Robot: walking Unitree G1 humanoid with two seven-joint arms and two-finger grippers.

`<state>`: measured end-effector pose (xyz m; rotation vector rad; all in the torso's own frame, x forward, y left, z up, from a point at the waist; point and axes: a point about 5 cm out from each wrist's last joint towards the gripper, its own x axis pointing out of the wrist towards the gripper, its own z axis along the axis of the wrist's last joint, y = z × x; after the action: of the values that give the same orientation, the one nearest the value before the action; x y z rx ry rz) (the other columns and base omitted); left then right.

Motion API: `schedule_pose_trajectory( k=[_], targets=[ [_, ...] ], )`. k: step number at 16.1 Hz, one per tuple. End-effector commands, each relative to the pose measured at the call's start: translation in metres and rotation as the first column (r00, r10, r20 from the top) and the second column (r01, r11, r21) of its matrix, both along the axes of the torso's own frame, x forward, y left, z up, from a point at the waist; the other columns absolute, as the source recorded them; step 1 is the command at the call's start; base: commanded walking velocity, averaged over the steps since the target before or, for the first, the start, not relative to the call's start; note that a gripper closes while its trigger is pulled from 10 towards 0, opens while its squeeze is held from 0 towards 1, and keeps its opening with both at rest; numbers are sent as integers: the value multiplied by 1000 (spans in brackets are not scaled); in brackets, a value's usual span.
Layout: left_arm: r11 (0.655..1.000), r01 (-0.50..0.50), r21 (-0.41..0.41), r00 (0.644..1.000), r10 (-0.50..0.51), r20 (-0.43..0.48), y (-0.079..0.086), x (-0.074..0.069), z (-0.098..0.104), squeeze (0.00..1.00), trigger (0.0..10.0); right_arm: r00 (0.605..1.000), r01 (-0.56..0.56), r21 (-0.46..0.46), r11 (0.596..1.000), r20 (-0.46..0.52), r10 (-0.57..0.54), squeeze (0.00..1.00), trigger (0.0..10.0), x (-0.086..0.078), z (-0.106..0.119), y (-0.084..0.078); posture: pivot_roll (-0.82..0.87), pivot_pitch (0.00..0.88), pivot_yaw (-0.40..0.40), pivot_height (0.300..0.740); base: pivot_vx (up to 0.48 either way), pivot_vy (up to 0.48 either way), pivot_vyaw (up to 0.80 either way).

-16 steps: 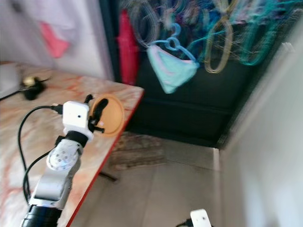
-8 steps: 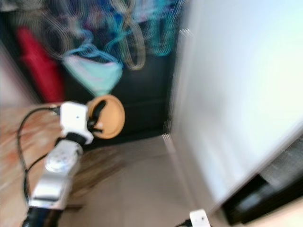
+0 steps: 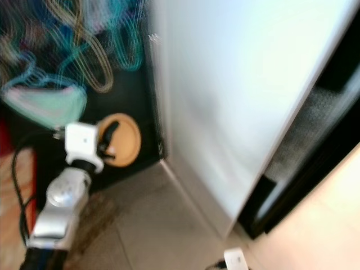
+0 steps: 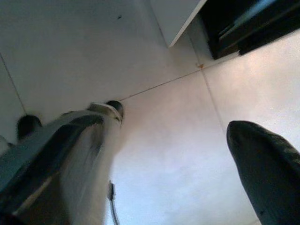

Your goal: Restocking fridge

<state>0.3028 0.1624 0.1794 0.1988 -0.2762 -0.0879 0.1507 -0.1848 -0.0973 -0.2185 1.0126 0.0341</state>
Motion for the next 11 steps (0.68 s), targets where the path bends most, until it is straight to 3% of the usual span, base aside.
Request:
schedule_pose_trajectory(
  k=[1,6,11],
  targets=[
    [1000,12,-11,1000,-13,-18,-4,2,-3,0,10000,999,13,5,1000,-44,-12,0,10000,-12,-5,1,-152,59,66,740,0,0,-800],
    [999,-7,-36,998,5,-61,-1,6,-14,0,10000,998,45,4,999,-47,-45,0,10000,-15,-6,1,-174,44,78,740,0,0,-800],
    [989,-139,-53,969,125,-212,26,12,-50,0,10000,996,69,7,998,-48,-69,0,10000,-19,-8,8,-190,7,106,740,0,0,-800]
  ],
)
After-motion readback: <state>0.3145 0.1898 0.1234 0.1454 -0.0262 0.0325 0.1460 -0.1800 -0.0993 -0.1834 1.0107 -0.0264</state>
